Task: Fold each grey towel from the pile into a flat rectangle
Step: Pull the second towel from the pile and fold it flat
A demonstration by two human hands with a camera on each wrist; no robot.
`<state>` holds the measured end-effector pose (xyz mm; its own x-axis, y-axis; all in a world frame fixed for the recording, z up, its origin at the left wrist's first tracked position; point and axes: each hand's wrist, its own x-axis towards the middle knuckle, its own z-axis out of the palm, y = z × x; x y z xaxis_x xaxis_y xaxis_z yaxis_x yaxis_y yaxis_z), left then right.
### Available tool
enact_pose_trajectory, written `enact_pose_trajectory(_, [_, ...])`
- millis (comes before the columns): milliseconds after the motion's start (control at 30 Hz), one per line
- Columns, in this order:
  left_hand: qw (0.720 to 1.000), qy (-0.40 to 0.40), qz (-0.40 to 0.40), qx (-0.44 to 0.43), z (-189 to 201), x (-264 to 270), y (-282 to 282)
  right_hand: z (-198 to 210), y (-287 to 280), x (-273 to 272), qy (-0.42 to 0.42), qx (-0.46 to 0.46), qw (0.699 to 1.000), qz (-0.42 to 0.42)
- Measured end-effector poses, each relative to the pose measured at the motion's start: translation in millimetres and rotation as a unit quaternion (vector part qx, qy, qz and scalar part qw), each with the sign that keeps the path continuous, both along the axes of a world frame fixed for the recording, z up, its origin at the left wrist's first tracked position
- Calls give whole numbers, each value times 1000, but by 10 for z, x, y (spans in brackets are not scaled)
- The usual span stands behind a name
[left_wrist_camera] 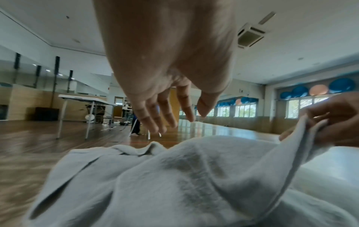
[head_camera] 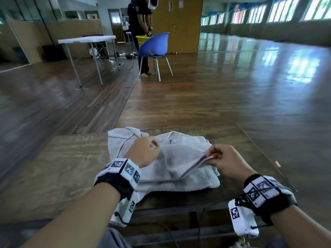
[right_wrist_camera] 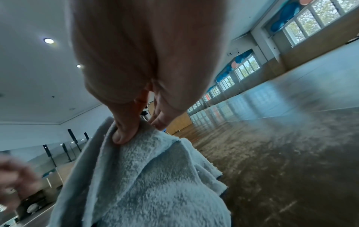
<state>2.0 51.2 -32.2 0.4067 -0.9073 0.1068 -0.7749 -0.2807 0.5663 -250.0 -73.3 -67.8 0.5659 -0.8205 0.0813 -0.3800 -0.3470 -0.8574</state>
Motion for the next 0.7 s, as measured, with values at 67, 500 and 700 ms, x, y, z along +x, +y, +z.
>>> enact_pose_trajectory(67, [997, 35, -69, -18, 5, -222, -106, -41, 42, 26, -7, -9, 1000, 6])
enact_pose_trajectory(500, [964, 174, -174, -98, -258, -609, -693, 11, -197, 234, -87, -74, 992, -48])
enact_pose_trajectory(700, [945, 262, -157, -121, -236, -458, -955, 28, -279, 331, -94, -100, 988, -77])
